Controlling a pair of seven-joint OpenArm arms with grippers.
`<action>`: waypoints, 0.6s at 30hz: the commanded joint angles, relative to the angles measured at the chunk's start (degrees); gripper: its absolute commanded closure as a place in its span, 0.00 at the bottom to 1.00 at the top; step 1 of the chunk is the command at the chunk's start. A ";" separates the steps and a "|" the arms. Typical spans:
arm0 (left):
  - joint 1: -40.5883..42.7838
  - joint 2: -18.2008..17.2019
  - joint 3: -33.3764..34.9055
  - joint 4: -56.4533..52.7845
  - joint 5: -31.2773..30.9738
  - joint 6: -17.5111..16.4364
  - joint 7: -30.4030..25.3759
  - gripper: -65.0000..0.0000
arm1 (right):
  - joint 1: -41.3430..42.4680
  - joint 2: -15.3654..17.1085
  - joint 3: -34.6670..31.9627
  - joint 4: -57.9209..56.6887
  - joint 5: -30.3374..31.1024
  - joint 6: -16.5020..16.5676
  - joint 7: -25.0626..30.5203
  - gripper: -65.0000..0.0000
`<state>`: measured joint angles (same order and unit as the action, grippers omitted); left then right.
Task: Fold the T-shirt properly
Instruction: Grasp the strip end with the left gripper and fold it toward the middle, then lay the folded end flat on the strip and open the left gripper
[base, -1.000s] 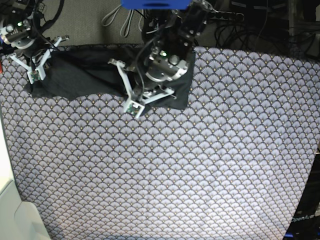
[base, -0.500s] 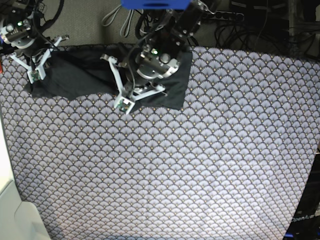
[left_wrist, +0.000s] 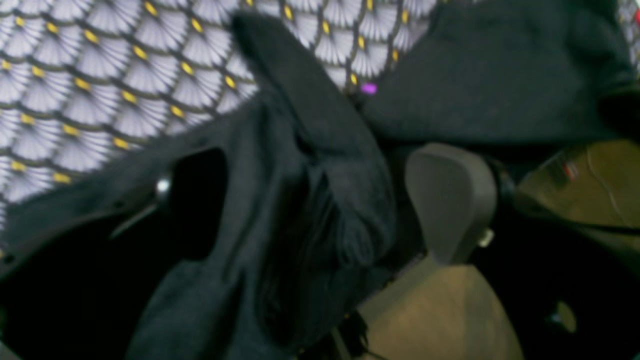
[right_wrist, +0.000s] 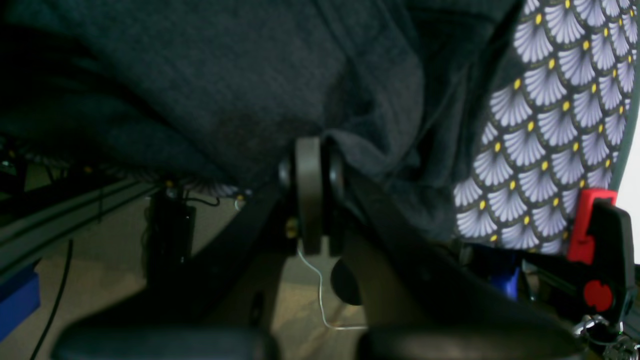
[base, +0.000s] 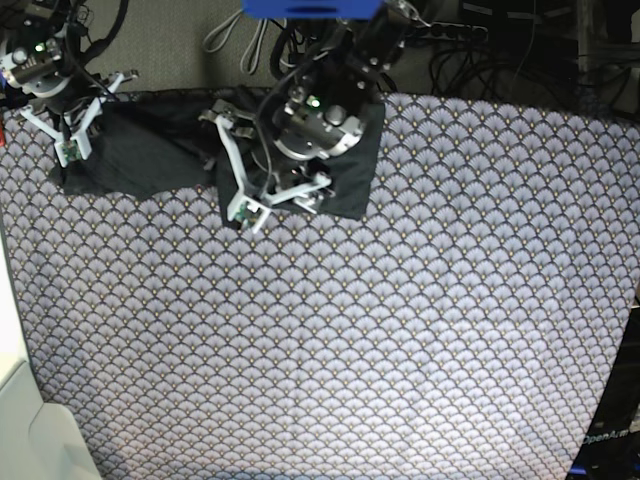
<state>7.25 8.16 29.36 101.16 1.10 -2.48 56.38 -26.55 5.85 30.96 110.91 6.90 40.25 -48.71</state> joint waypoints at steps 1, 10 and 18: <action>-0.61 0.84 0.22 2.26 -0.36 -0.11 -1.39 0.09 | -0.22 0.61 0.20 0.87 0.44 -0.25 0.66 1.00; 0.10 -0.21 -0.05 3.85 0.00 0.33 -0.86 0.09 | -0.22 0.61 0.20 0.87 0.44 -0.25 0.66 1.00; 1.50 -3.02 -6.46 4.37 -0.44 -0.11 -0.95 0.17 | -0.22 0.61 0.20 0.87 0.44 -0.25 0.66 1.00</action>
<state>9.32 4.43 22.52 104.38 1.21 -2.31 56.40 -26.57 5.85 30.96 110.91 6.87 40.23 -48.88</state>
